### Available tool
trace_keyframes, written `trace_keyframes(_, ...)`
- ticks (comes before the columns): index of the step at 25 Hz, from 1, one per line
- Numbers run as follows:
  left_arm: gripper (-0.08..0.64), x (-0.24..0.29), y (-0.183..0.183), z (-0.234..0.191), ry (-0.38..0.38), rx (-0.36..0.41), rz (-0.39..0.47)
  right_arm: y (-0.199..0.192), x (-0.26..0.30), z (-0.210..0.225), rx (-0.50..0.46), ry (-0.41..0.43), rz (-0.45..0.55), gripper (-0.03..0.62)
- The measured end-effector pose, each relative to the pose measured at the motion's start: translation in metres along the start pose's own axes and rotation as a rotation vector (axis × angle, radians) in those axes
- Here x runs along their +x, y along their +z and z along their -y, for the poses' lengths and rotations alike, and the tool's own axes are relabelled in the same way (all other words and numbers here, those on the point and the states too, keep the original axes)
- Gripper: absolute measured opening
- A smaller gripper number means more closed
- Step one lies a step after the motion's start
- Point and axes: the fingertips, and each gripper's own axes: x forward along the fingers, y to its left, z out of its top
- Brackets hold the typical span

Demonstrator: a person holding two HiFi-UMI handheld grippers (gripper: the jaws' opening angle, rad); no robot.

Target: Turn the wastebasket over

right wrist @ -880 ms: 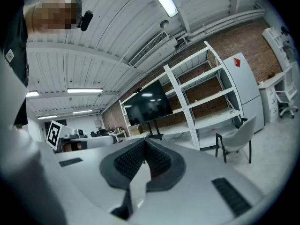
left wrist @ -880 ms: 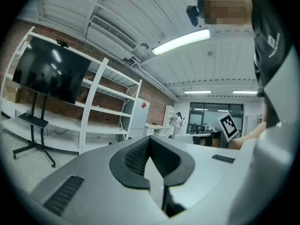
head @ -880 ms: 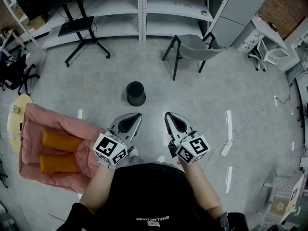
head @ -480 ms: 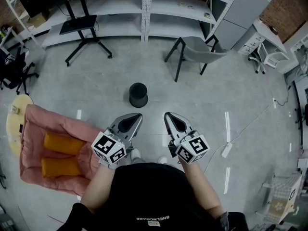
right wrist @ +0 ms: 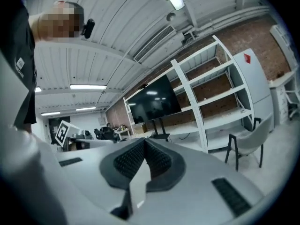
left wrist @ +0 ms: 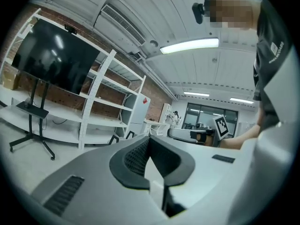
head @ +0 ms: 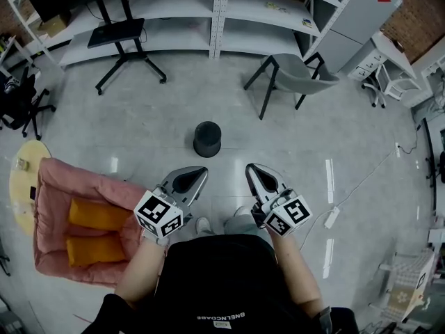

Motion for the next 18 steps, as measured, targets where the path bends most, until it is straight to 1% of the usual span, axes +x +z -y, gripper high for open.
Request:
trace_keyframes(2, 0.012, 0.002, 0.000, -0.011, 0.005, -0.002, -0.006, -0.007, 0.011, 0.004, -0.036, 0.002, -0.031, 0.010)
trace_keyframes(7, 0.012, 0.018, -0.006, -0.049, 0.048, -0.042, -0.006, -0.019, 0.047, 0.032, -0.010, 0.017, -0.075, 0.009)
trace_keyframes(11, 0.012, 0.043, 0.000, -0.083, 0.105, -0.058, -0.006, -0.014, 0.080, 0.072, -0.004, 0.031, -0.098, 0.009)
trace_keyframes(14, 0.012, 0.070, 0.007, -0.110, 0.160, -0.068, -0.006, -0.010, 0.109, 0.109, 0.006, 0.062, -0.125, 0.010)
trace_keyframes(18, 0.014, 0.104, 0.010, -0.147, 0.266, -0.108, -0.022, 0.000, 0.148, 0.160, 0.040, 0.116, -0.176, 0.011)
